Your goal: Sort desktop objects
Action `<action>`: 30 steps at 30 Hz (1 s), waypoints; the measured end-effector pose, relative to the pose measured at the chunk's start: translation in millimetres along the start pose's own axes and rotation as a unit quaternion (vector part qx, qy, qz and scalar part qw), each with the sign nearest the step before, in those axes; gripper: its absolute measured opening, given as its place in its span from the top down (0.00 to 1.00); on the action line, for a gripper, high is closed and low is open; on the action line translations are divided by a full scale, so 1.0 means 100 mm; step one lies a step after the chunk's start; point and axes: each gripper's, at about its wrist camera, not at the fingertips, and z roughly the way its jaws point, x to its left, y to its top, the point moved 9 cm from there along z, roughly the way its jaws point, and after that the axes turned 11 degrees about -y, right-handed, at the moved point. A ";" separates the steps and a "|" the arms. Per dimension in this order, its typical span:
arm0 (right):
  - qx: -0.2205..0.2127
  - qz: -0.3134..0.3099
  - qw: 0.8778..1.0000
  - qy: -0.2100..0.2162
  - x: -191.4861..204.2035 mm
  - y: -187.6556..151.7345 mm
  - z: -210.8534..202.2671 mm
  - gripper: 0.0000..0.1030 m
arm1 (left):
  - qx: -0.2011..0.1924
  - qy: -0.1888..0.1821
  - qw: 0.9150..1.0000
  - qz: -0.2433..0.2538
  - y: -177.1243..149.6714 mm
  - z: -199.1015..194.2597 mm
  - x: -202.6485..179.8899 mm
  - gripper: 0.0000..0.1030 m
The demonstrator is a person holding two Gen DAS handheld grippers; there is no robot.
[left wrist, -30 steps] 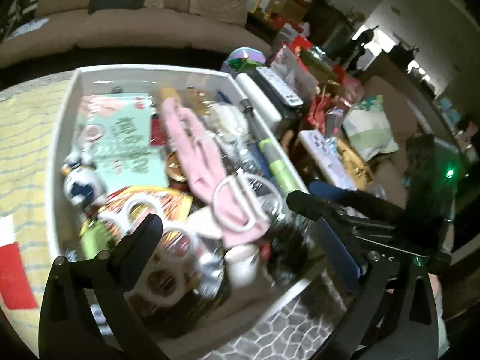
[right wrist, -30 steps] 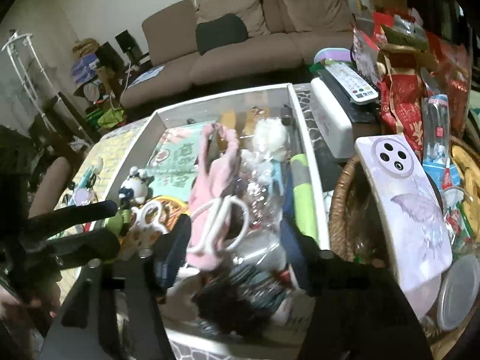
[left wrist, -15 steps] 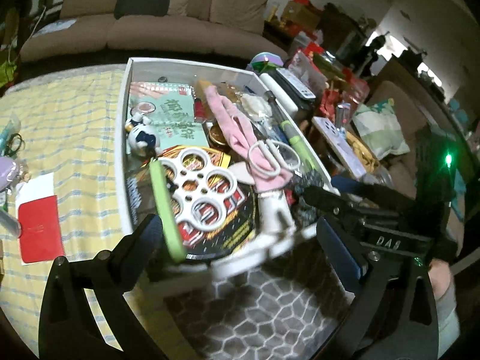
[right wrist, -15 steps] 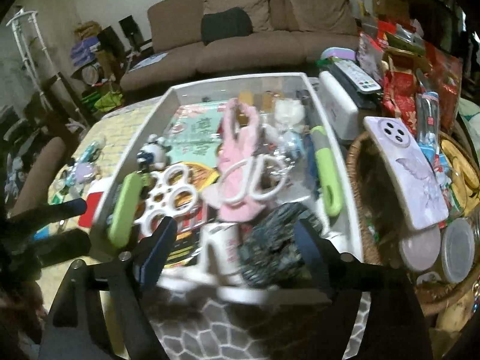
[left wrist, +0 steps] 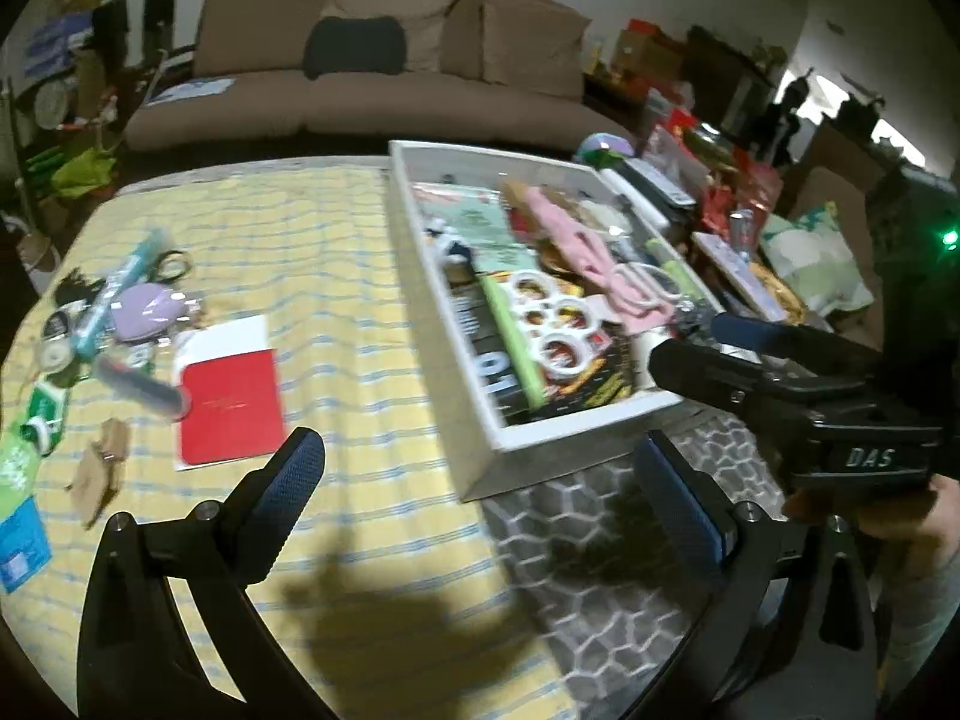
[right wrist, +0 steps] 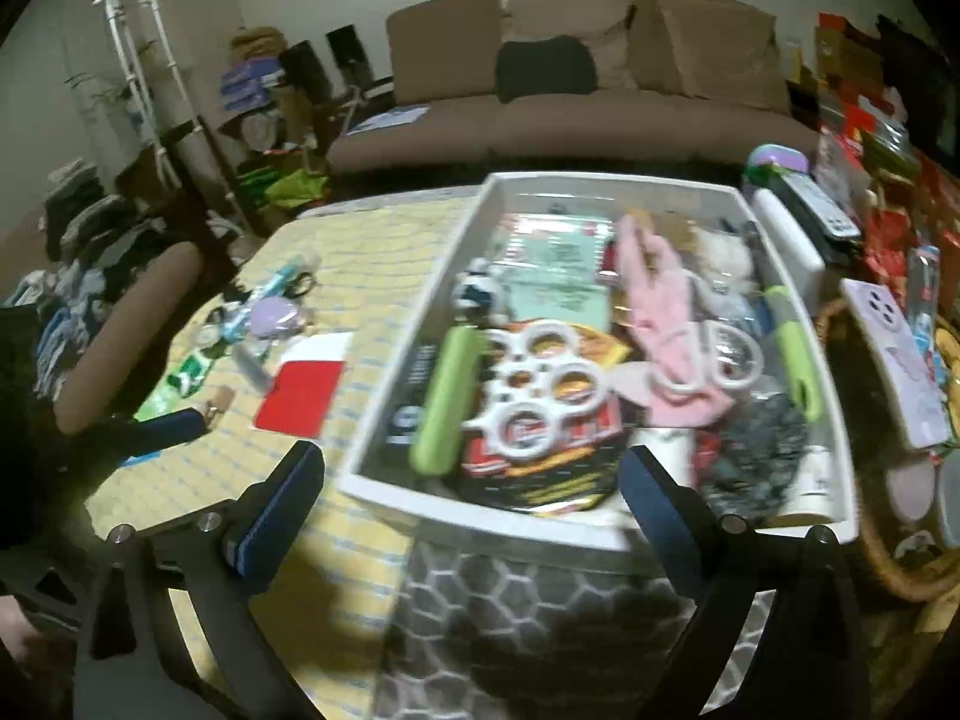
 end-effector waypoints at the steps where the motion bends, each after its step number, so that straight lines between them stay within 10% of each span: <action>1: 0.000 -0.003 1.000 0.004 0.09 0.00 0.01 0.01 | -0.003 0.007 1.000 -0.001 -0.02 -0.05 0.07 0.00; 12: -0.003 -0.015 0.999 0.045 0.91 0.05 0.18 0.00 | -0.047 0.031 0.996 -0.073 -0.18 -0.47 1.01 0.00; 22: -0.017 -0.020 0.995 0.096 1.53 0.13 0.42 0.01 | -0.121 0.080 0.972 -0.185 -0.36 -0.98 2.63 0.00; 30: -0.001 -0.023 0.991 0.133 1.98 0.12 0.82 0.01 | -0.140 0.056 0.959 -0.239 -0.49 -0.99 3.21 0.00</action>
